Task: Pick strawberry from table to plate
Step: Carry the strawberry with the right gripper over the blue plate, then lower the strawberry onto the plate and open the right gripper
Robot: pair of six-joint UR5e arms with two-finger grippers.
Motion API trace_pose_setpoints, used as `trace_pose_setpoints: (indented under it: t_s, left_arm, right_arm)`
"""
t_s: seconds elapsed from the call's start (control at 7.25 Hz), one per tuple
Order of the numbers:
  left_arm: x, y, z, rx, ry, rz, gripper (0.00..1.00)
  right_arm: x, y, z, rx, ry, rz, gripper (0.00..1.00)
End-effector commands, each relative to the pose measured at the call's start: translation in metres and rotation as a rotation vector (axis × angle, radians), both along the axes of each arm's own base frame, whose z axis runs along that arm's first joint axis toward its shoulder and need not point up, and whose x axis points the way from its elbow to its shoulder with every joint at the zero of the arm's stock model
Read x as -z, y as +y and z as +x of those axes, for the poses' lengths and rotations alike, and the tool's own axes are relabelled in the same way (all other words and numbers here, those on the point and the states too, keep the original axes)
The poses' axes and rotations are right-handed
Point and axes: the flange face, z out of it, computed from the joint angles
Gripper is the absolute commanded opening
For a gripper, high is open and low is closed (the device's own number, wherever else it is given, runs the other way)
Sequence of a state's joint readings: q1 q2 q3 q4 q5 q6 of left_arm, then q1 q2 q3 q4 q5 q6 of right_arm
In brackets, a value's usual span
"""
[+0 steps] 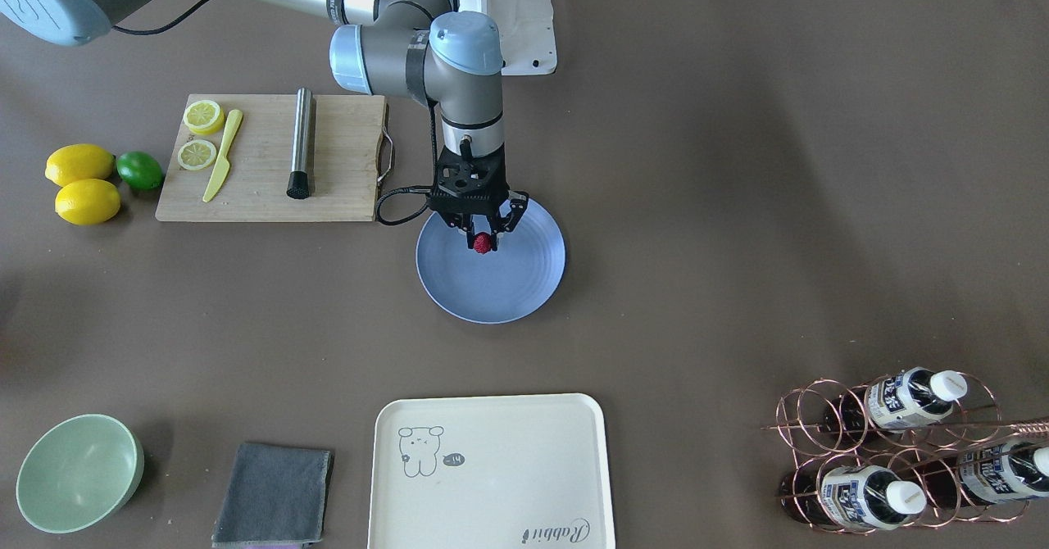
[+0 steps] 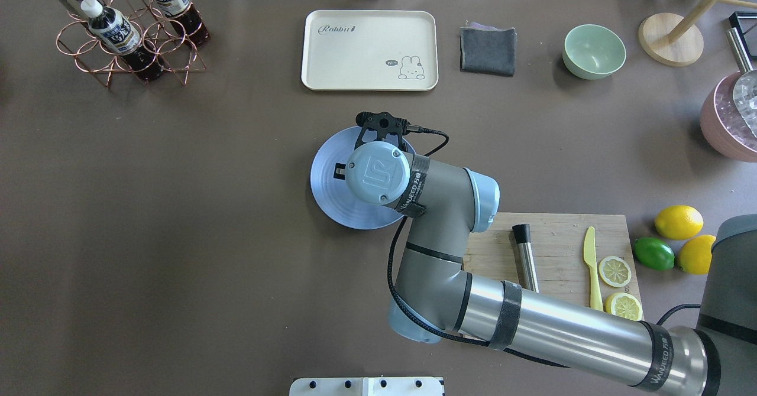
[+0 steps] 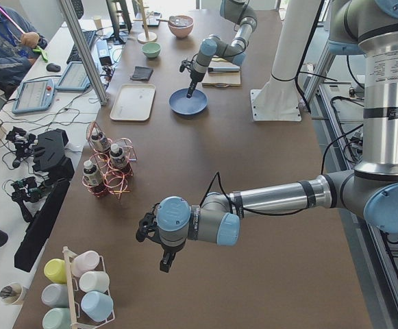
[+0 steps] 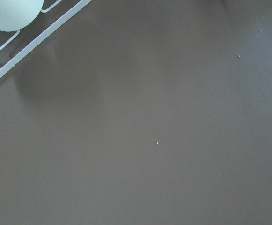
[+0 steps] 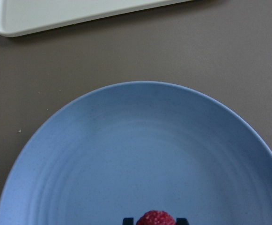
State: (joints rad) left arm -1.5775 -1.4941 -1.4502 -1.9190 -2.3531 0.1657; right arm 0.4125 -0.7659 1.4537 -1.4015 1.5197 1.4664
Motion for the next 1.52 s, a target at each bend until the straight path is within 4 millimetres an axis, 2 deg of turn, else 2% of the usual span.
trace_pose_setpoints:
  t_s: [0.0, 0.41, 0.55, 0.69, 0.97, 1.1, 1.24, 1.38]
  left_arm:
    - [-0.0003, -0.0001, 0.0010, -0.003, 0.000, 0.001, 0.99]
    - [-0.0016, 0.0010, 0.0011, -0.006, 0.001, 0.000, 0.99]
    - [-0.0025, 0.0012, 0.0010, -0.005, 0.000, -0.002, 0.99]
    - [-0.0024, 0.0012, 0.0011, -0.006, 0.001, -0.002, 0.99]
    - [-0.0036, 0.0028, 0.0011, -0.006, 0.001, -0.003, 0.99]
    - [-0.0036, 0.0028, 0.0011, -0.006, 0.001, -0.003, 0.99]
    - [-0.0036, 0.0028, 0.0011, -0.006, 0.001, -0.003, 0.99]
    - [-0.0035, 0.0028, 0.0012, -0.007, 0.002, -0.002, 0.99]
  right_arm:
    - [-0.0007, 0.0059, -0.0063, -0.010, 0.012, 0.021, 0.00]
    - [0.0015, 0.0068, -0.0067, -0.010, -0.002, 0.028, 0.00]
    - [0.0015, 0.0068, -0.0067, -0.010, -0.002, 0.028, 0.10]
    - [0.0015, 0.0078, -0.0074, -0.008, -0.002, 0.028, 0.31]
    - [0.0012, 0.0077, -0.0073, -0.011, -0.001, 0.027, 0.65]
    - [-0.0003, 0.0074, -0.0072, -0.015, 0.003, 0.025, 0.85]
    - [0.0012, 0.0052, -0.0057, -0.035, 0.009, 0.040, 0.99]
    - [0.0053, -0.0002, 0.0008, -0.041, 0.001, 0.042, 1.00]
